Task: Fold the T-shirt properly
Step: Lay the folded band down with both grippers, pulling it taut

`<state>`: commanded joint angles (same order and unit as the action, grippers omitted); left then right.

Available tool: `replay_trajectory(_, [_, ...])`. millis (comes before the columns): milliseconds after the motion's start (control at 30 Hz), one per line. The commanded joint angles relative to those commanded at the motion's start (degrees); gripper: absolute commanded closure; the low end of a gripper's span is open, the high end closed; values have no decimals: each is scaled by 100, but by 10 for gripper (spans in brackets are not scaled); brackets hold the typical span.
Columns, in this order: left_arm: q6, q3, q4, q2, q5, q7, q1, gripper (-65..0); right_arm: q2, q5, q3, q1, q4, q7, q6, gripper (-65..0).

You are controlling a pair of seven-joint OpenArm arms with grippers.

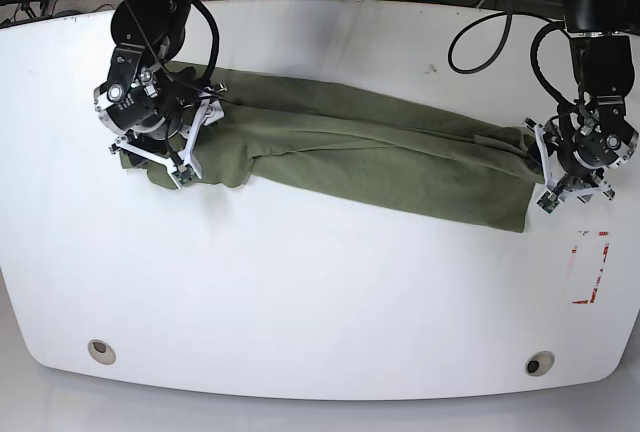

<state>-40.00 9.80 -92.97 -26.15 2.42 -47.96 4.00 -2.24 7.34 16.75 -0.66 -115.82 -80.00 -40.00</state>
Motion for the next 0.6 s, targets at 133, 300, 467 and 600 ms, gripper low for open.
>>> replay_trajectory(133, [0, 9, -264, 0, 352, -202, 35, -332, 26, 492, 422, 123, 18, 0, 0, -490])
replay_trajectory(300, [0, 316, -633, 35, 1284, -448, 167, -332, 35, 1213, 862, 255, 26, 0, 0, -490])
replay_trajectory(467, [0, 554, -97, 519, 1345, -448, 369, -332, 70, 1266, 949, 290, 273, 75, 0, -474])
replay_trajectory(600, [0, 571, 325, 905, 844, -448, 492, -331, 88, 1266, 985, 176, 475, 215, 0, -339])
